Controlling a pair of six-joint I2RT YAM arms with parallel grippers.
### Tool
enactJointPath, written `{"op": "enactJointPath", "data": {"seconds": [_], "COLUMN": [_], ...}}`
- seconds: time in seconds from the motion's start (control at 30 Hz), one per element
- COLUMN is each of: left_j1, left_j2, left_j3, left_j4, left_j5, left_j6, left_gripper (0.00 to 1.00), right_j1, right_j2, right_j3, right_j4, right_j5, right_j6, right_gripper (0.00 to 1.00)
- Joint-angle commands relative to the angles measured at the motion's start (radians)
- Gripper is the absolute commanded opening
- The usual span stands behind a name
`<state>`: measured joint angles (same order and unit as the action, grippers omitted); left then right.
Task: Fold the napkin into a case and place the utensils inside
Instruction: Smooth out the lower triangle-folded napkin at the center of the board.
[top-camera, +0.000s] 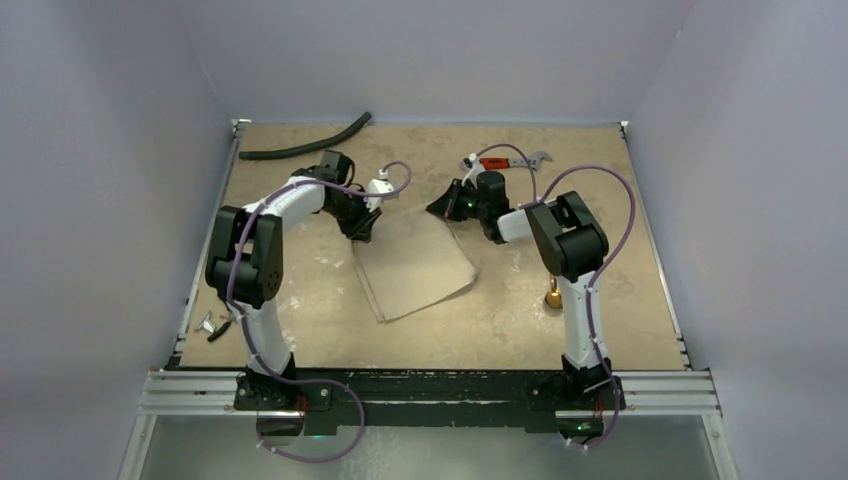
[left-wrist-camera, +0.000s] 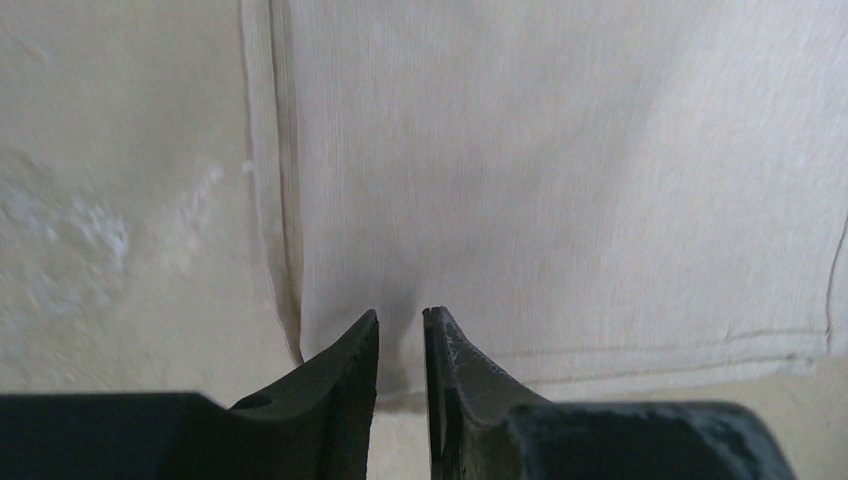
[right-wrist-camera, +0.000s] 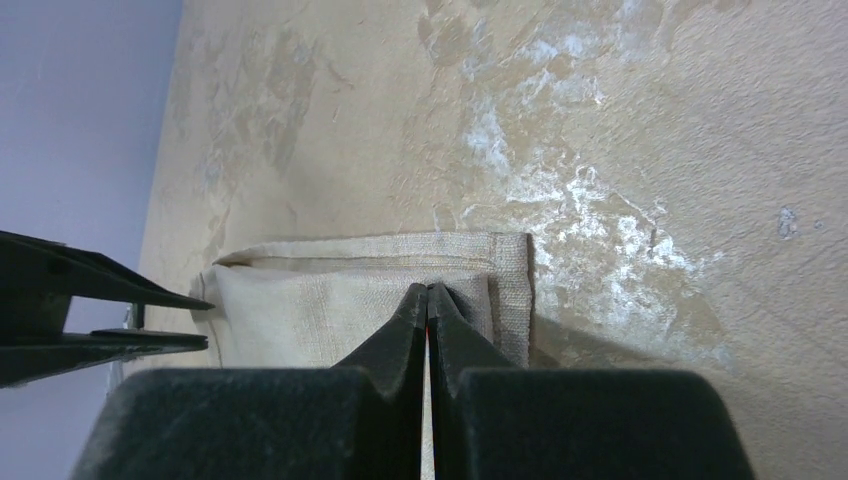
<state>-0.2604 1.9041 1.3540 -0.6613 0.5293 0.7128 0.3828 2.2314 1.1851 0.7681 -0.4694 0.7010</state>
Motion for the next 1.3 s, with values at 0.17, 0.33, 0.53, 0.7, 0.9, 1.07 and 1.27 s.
{"op": "enactJointPath", "data": {"seconds": [0.17, 0.33, 0.53, 0.7, 0.9, 1.07, 1.27], "left_j1": [0.131, 0.200, 0.225, 0.155, 0.108, 0.108, 0.108], "left_j2": [-0.034, -0.060, -0.104, -0.105, -0.034, 0.000, 0.016], "left_j3": [-0.049, -0.062, -0.064, 0.000, 0.011, -0.024, -0.081], "left_j4": [-0.022, -0.013, -0.008, -0.035, 0.044, 0.099, 0.191], "left_j5": [-0.081, -0.080, 0.002, 0.113, 0.076, -0.024, -0.201], "left_j6": [0.058, 0.039, -0.002, -0.078, -0.118, -0.100, -0.088], "left_gripper": [0.20, 0.18, 0.16, 0.17, 0.16, 0.13, 0.11], "right_j1": [0.007, 0.007, 0.011, 0.017, 0.021, 0.021, 0.020], "right_j2": [-0.035, -0.045, -0.050, -0.052, -0.060, -0.071, -0.090], "right_j3": [-0.030, -0.046, -0.054, -0.060, -0.070, -0.084, -0.105], "right_j4": [-0.063, -0.070, -0.067, -0.067, -0.065, -0.064, -0.063], "right_j5": [0.095, 0.107, 0.108, 0.116, 0.126, 0.141, 0.162], "right_j6": [-0.055, -0.067, -0.064, -0.062, -0.058, -0.061, -0.057], "right_gripper": [0.00, 0.00, 0.00, 0.00, 0.00, 0.00, 0.00]}}
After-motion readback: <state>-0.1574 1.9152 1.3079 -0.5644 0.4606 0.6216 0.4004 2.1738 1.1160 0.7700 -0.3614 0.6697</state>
